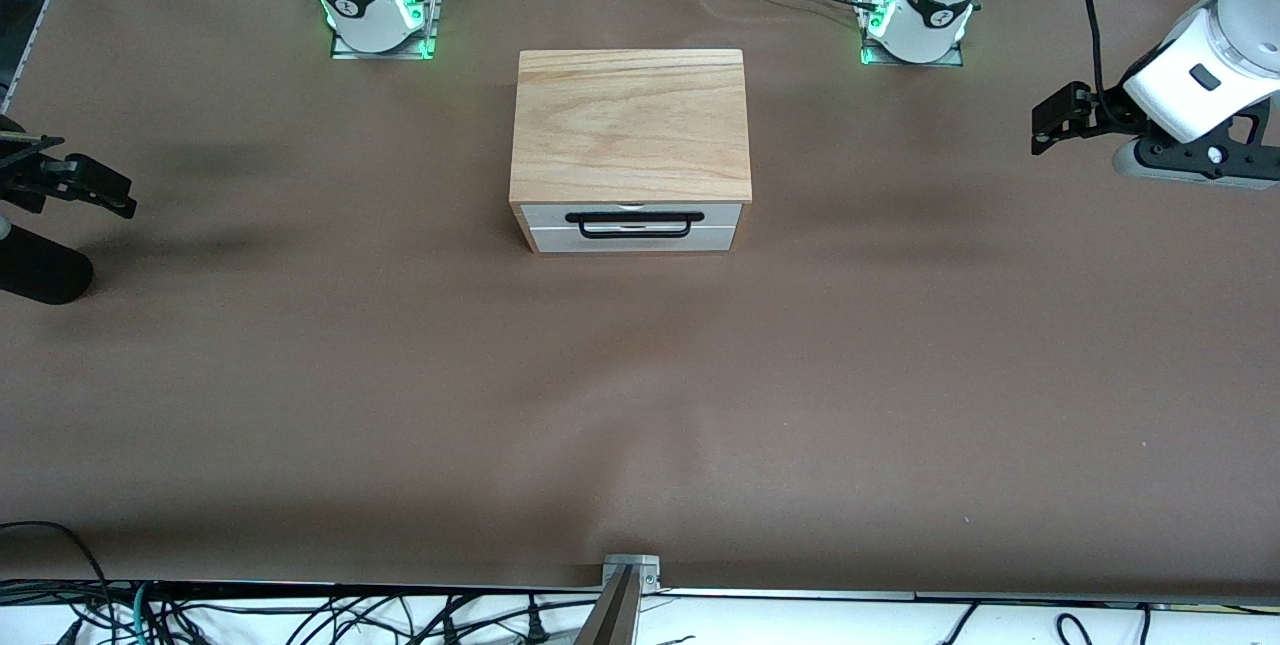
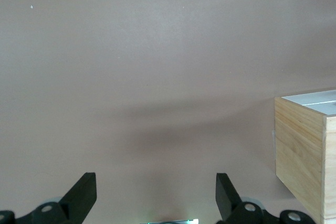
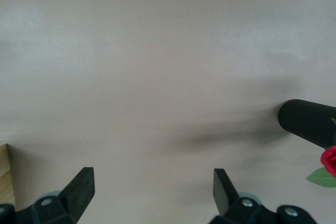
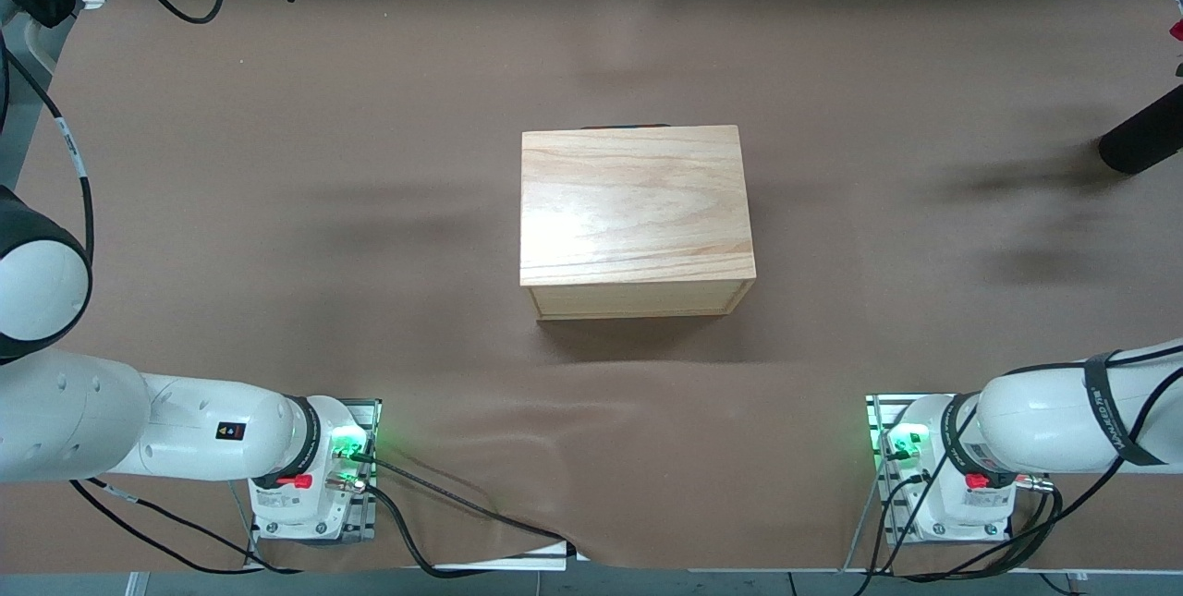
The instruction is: Pull top drawer with both arms simultaneously
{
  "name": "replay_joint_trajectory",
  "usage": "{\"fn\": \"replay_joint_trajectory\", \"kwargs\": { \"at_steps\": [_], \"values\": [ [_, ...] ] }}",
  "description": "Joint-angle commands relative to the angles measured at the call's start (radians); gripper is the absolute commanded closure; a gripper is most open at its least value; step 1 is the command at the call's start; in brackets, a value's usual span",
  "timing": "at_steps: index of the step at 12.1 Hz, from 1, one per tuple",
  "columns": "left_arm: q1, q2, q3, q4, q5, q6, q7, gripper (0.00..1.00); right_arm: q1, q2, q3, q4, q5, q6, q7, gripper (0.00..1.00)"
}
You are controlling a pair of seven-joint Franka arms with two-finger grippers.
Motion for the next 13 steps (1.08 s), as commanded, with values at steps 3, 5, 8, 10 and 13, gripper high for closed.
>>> {"fn": "replay_joint_trajectory", "kwargs": {
  "at_steps": [3, 5, 8, 10, 13],
  "values": [
    [0.006, 0.003, -0.004, 0.008, 0.030, -0.018, 0.022, 0.00, -0.009, 0.006, 0.011, 0.017, -0.004, -0.005, -0.008, 0.00],
    [0.006, 0.003, -0.004, 0.008, 0.030, -0.018, 0.022, 0.00, -0.011, 0.006, 0.011, 0.017, -0.003, -0.003, -0.005, 0.00],
    [0.006, 0.006, -0.004, 0.005, 0.029, -0.018, 0.013, 0.00, -0.011, 0.006, 0.011, 0.017, -0.001, -0.003, -0.005, 0.00],
    [0.008, 0.007, -0.004, 0.002, 0.027, -0.016, 0.010, 0.00, -0.011, 0.006, 0.009, 0.017, 0.006, -0.002, -0.005, 0.00],
    [0.009, 0.018, -0.002, 0.002, 0.027, -0.013, 0.010, 0.00, -0.011, 0.006, 0.009, 0.017, 0.019, -0.001, -0.005, 0.00]
  ]
}}
